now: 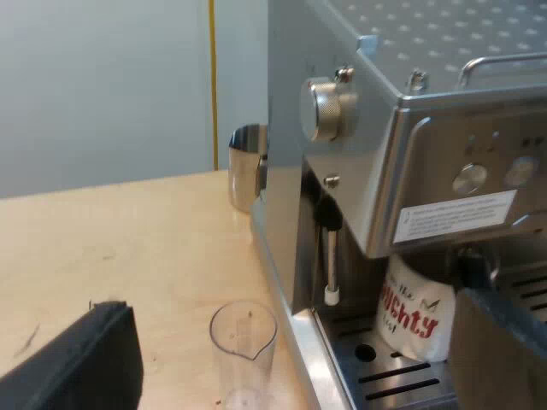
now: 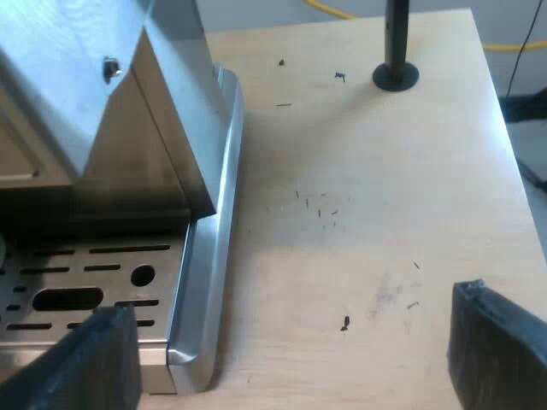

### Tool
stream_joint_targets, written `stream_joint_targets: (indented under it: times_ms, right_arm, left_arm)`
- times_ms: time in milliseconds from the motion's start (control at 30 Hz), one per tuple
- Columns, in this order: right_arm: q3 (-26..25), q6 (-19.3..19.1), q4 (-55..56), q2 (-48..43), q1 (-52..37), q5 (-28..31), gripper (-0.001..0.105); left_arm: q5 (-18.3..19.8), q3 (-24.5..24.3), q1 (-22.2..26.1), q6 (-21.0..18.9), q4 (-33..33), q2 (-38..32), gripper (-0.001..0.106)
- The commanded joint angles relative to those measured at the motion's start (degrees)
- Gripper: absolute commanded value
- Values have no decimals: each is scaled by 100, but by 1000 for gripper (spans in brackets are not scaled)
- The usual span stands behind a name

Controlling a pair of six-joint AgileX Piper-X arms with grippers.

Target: Place mug into machine

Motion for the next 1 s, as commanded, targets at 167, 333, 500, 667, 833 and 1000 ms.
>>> stream_joint_targets:
  times_ms: [167, 333, 500, 667, 833, 1000]
  right_arm:
    - [248, -226, 183, -297, -1395, -989, 77]
    - [295, -315, 197, -773, -1863, -1131, 77]
    - [295, -376, 197, -1410, -1672, -1124, 77]
    - [295, -438, 197, -2105, -1421, -1124, 77]
    - [295, -449, 222, -2820, -1341, -1124, 77]
    - [295, -464, 408, -3348, -1341, -1124, 77]
  left_arm:
    - [76, -31, -1, 8, 355, -555, 79]
    - [76, -31, -1, 13, 614, -900, 79]
    - [76, -31, -1, -150, 629, -1330, 79]
    - [76, -31, -1, -150, 748, -1816, 79]
    - [76, -31, -1, -150, 1192, -2314, 79]
    - [76, -31, -1, -150, 1607, -2634, 79]
